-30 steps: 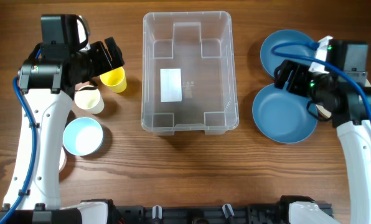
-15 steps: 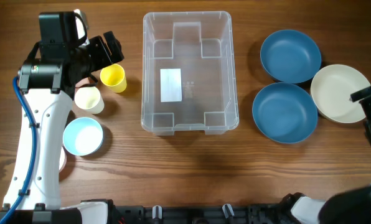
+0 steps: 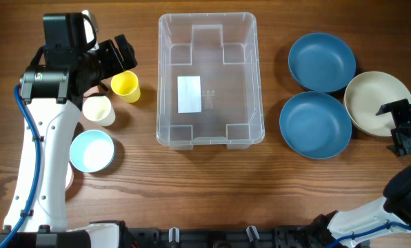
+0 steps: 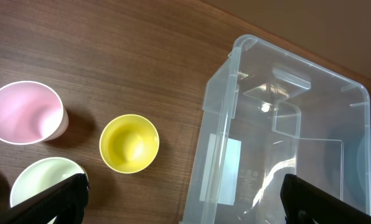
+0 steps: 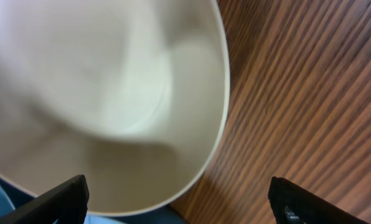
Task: Pack container
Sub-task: 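Grasp the cream bowl rim with the right gripper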
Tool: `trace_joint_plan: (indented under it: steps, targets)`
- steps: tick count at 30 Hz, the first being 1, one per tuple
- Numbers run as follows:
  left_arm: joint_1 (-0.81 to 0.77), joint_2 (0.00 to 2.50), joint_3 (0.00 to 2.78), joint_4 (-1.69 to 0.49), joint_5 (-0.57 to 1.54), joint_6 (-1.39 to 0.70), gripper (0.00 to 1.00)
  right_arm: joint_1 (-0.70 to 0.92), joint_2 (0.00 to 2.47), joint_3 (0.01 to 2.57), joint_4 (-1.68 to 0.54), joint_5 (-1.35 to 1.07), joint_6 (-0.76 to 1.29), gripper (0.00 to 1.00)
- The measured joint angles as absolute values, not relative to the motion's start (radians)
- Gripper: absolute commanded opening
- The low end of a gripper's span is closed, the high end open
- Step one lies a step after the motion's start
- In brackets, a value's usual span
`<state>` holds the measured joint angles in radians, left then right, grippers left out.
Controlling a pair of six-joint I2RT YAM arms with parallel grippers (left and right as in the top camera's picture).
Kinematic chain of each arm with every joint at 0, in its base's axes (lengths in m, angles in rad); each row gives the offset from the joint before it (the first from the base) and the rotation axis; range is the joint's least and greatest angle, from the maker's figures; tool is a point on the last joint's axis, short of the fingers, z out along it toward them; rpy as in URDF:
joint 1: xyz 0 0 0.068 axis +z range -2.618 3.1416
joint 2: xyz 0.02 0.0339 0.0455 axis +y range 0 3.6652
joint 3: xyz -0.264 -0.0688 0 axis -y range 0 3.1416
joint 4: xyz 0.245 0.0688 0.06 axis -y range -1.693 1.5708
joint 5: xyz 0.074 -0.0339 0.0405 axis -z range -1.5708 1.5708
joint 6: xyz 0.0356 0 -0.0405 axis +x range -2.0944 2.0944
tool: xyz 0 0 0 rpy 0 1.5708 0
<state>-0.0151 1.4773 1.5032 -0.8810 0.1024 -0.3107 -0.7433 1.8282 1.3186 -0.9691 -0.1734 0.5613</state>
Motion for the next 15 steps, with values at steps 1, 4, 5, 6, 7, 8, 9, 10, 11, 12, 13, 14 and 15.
trace_joint_plan:
  steps: [1,4,5,6,7,8,9,10,11,12,13,14,15]
  targets:
    - [-0.015,1.477,1.503,-0.881,0.102,-0.311,1.0,-0.743,1.831,1.319,-0.962,-0.168,0.572,0.9]
    - [-0.015,1.477,1.503,-0.881,0.102,-0.311,1.0,-0.743,1.832,1.319,-0.928,-0.144,0.606,0.89]
    - [-0.015,1.477,1.503,-0.881,0.102,-0.311,1.0,-0.743,1.832,1.318,-0.92,-0.133,0.617,0.89]
    - [-0.015,1.477,1.503,-0.881,0.102,-0.311,1.0,-0.743,1.832,1.317,-0.911,-0.125,0.628,0.88]
    - [-0.015,1.477,1.503,-0.881,0.102,-0.311,1.0,-0.743,1.832,1.312,-0.894,-0.117,0.636,0.88]
    - [-0.015,1.477,1.503,-0.881,0.102,-0.311,1.0,-0.743,1.832,1.302,-0.87,-0.108,0.645,0.88]
    - [-0.015,1.477,1.503,-0.881,0.102,-0.311,1.0,-0.743,1.832,1.288,-0.854,-0.102,0.651,0.88]
    - [-0.015,1.477,1.503,-0.881,0.102,-0.311,1.0,-0.743,1.832,1.27,-0.833,-0.099,0.656,0.88]
    - [-0.015,1.477,1.503,-0.881,0.102,-0.311,1.0,-0.743,1.832,1.248,-0.807,-0.096,0.659,0.87]
    - [-0.015,1.477,1.503,-0.881,0.102,-0.311,1.0,-0.743,1.833,1.227,-0.787,-0.095,0.662,0.87]
    - [-0.015,1.477,1.503,-0.881,0.102,-0.311,1.0,-0.743,1.833,1.208,-0.763,-0.093,0.663,0.87]
    - [-0.015,1.477,1.503,-0.881,0.102,-0.311,1.0,-0.743,1.833,1.184,-0.734,-0.092,0.666,0.86]
    - [-0.015,1.477,1.503,-0.881,0.102,-0.311,1.0,-0.743,1.833,1.174,-0.724,-0.09,0.666,0.85]
